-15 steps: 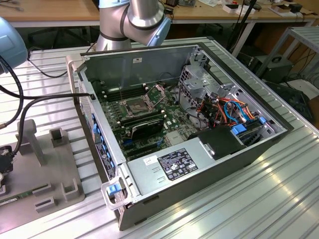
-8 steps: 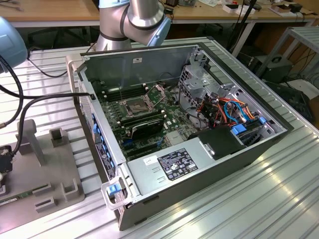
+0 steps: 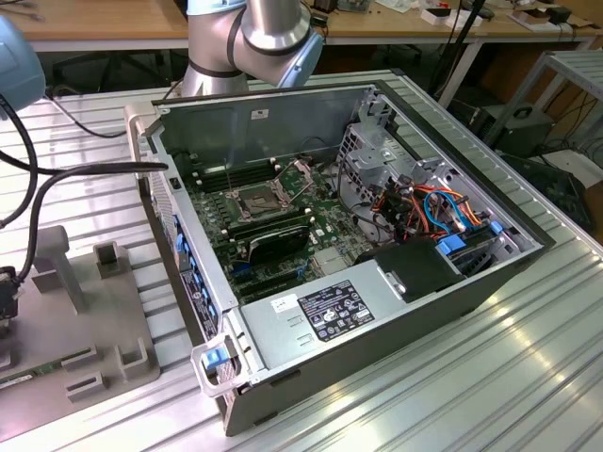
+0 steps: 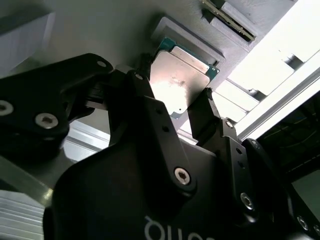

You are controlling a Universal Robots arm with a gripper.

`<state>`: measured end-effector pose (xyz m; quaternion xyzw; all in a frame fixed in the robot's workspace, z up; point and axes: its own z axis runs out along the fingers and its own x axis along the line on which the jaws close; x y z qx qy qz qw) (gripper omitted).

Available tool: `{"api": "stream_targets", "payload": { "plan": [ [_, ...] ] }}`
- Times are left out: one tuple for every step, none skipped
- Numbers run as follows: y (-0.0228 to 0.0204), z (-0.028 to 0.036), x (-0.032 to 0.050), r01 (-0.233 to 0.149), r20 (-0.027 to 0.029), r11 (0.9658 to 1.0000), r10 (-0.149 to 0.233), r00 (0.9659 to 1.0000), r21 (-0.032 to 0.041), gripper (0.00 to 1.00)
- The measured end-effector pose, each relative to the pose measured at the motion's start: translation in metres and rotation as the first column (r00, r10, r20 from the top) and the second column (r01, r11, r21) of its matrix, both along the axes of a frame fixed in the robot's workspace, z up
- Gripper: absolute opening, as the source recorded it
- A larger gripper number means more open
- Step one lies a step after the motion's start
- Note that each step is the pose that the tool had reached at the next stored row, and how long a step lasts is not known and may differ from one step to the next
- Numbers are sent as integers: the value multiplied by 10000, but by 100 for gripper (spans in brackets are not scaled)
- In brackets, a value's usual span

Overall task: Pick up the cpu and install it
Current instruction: 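Pick up the cpu and move it towards the insertion slot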

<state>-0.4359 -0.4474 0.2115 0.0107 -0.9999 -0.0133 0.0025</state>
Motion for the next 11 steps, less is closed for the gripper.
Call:
{"api": "stream_targets", "payload": {
  "plan": [
    [0, 23, 0, 0, 0, 10000, 0, 10000, 0, 55],
    [0, 47, 0, 0, 0, 10000, 0, 10000, 0, 55],
    [0, 79, 0, 0, 0, 10000, 0, 10000, 0, 55],
    [0, 110, 0, 0, 0, 10000, 0, 10000, 0, 55],
    [0, 137, 0, 0, 0, 10000, 0, 10000, 0, 55],
    [0, 163, 0, 0, -1, 10000, 0, 10000, 0, 55],
    [0, 186, 0, 0, -1, 10000, 0, 10000, -1, 55],
    [0, 204, 0, 0, 0, 10000, 0, 10000, -1, 55],
    [0, 221, 0, 0, -1, 10000, 0, 10000, -1, 55],
    [0, 246, 0, 1, 0, 10000, -1, 10000, 0, 55],
    [0, 270, 0, 0, 0, 10000, 0, 10000, -1, 55]
  ]
}}
